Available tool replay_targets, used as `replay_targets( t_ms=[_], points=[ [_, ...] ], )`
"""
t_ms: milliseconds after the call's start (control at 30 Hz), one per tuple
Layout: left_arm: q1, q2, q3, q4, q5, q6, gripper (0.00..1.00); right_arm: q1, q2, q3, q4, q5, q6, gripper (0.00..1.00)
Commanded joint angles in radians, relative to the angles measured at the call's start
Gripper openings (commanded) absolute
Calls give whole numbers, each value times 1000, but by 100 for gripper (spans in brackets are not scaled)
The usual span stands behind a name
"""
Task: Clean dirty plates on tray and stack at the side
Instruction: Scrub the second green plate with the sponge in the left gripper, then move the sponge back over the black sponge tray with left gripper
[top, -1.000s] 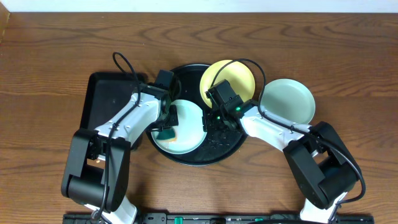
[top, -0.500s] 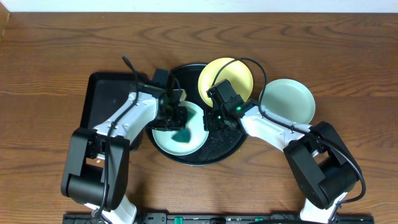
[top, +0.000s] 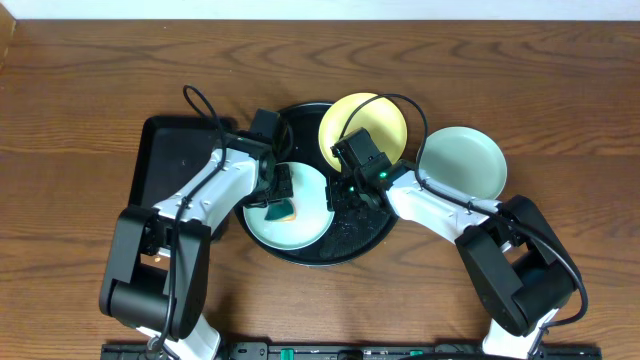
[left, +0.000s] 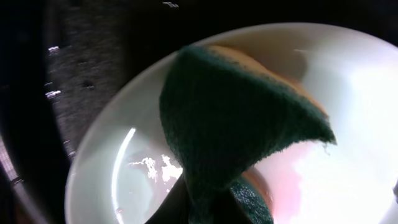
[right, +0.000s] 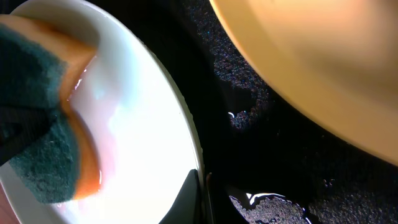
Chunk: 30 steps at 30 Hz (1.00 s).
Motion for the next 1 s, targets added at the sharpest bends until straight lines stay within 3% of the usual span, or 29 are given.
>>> replay_targets(
  t_ms=[0, 100, 233, 267, 367, 500, 667, 867, 967],
  points=[
    [15, 13, -2, -42, -190, -75, 7, -3, 15, 0, -10, 23, -14, 1],
    [15, 13, -2, -69, -80, -3, 7, -3, 15, 0, -11, 23, -14, 1],
    [15, 13, -2, -78, 190, 178, 7, -3, 15, 0, -10, 23, -14, 1],
    [15, 13, -2, -68, 332, 269, 7, -5, 15, 0, -10, 23, -14, 1],
    [15, 13, -2, -40, 457, 337, 7, -5, 15, 0, -10, 22, -14, 1],
    [21, 13, -2, 45, 436, 308, 8, -5, 15, 0, -11, 22, -14, 1],
    [66, 13, 23, 105, 232, 126, 7, -5, 15, 0, -16, 22, -14, 1],
    [212, -26, 200, -94, 86, 104, 8, -5, 15, 0, -15, 22, -14, 1],
    [264, -63, 253, -135, 87, 111, 8, -5, 15, 0, -15, 22, -16, 1]
  ],
)
